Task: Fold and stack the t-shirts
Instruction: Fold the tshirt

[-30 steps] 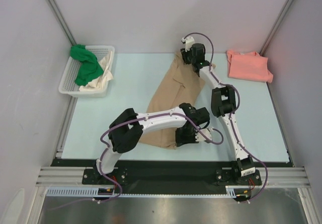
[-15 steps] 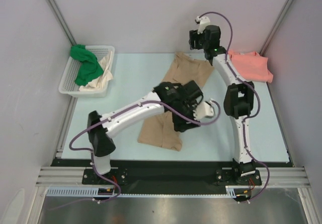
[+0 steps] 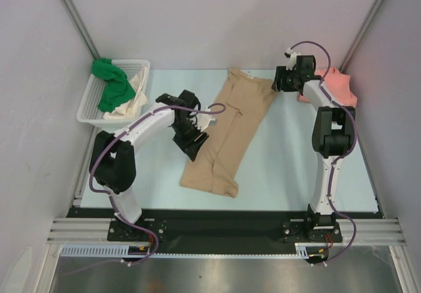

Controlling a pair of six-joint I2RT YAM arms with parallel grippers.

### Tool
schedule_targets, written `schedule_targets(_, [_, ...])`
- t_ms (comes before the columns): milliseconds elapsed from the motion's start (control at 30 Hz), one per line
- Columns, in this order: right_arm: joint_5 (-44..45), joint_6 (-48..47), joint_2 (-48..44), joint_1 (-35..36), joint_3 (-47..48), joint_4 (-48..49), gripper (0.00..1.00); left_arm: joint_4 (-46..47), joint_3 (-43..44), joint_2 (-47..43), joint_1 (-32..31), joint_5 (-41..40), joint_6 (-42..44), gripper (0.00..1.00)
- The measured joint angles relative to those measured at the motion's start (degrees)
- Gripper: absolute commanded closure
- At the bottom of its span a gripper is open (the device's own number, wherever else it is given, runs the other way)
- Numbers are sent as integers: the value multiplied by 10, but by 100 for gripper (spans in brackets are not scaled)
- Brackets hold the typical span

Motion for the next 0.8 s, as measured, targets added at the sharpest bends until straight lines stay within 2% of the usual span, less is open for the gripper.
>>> schedule_targets(267, [-5, -5, 61, -4, 10, -7, 43, 53, -136, -6, 19, 41, -27, 43])
schedule_targets(567, [80, -9, 96, 3, 35, -1, 47, 86, -150, 35, 41, 49, -37, 48])
schedule_targets(633, [87, -9, 103, 3, 43, -1, 48, 87, -150, 57, 41, 49, -38, 51])
schedule_targets(733, [88, -9, 114, 2, 56, 1, 54, 81, -148, 77, 41, 53, -42, 57])
schedule_targets(767, [87, -9, 118, 2, 61, 1, 62, 81, -148, 78, 41, 53, -43, 60])
schedule_targets(800, [87, -10, 121, 2, 66, 1, 68, 80, -148, 79, 41, 51, -43, 73])
